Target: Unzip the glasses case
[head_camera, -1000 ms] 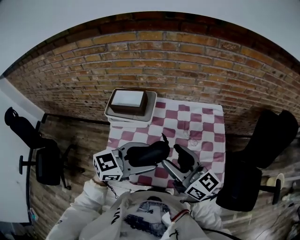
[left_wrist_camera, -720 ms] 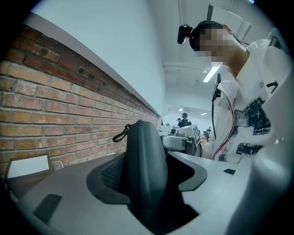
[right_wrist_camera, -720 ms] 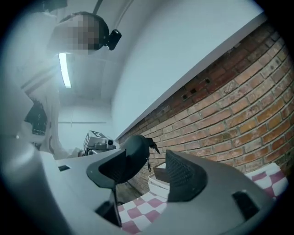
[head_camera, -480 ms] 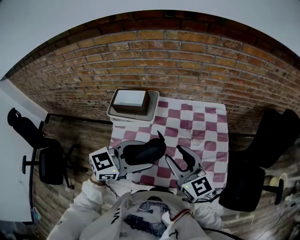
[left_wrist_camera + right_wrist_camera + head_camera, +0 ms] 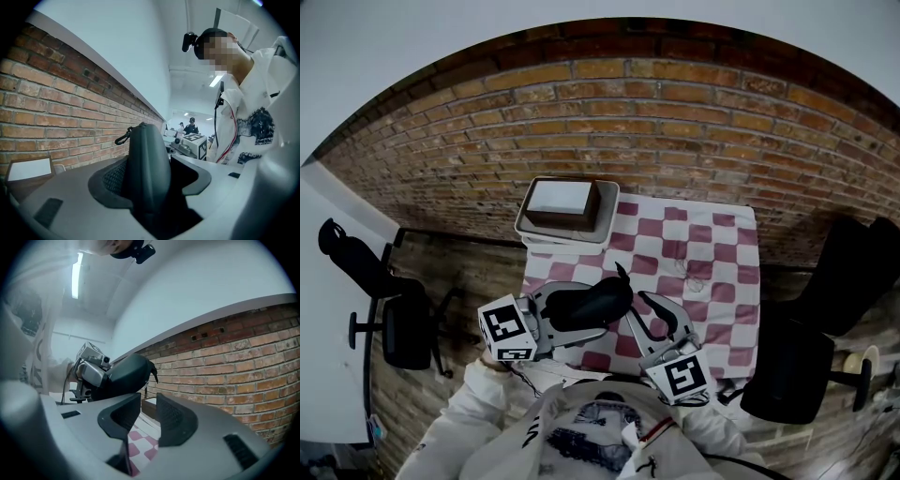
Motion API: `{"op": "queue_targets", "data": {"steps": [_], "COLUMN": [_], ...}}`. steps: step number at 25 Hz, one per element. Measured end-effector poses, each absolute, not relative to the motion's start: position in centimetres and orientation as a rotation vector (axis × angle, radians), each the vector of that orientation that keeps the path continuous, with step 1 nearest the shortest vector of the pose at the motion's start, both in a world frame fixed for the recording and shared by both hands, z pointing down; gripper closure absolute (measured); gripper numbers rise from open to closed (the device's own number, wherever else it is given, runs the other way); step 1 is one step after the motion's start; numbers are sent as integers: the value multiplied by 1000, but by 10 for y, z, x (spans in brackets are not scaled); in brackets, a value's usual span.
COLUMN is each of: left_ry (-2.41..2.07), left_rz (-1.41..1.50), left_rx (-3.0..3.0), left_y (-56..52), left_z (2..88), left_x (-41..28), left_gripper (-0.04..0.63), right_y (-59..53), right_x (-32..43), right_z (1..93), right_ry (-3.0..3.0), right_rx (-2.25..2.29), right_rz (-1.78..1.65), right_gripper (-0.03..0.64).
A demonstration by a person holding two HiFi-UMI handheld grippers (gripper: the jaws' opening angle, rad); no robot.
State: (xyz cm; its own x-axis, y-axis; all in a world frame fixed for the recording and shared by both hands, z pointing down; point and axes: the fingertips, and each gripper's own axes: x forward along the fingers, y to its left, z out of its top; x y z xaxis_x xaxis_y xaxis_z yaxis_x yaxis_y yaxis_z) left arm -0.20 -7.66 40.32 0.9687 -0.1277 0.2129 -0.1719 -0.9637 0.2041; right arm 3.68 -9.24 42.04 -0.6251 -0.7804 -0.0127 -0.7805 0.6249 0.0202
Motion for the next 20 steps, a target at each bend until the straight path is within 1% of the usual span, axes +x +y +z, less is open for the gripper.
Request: {"op": "queue_targets", "data": {"steps": [7, 20], "left_ry": [-237, -261], "left_rz": [316, 352], "left_rx": [2896, 2876], "left_y": [-81, -88], "left_z": [405, 414], "left_x": [-1, 3], "left_gripper": [319, 319], "right_y": [-99, -105], "right_x": [35, 39], "right_z": [424, 430], "right_ry": [2898, 2943], "right_rx": [-1400, -1424], "right_rz": [139, 198], "right_gripper": [534, 595]}}
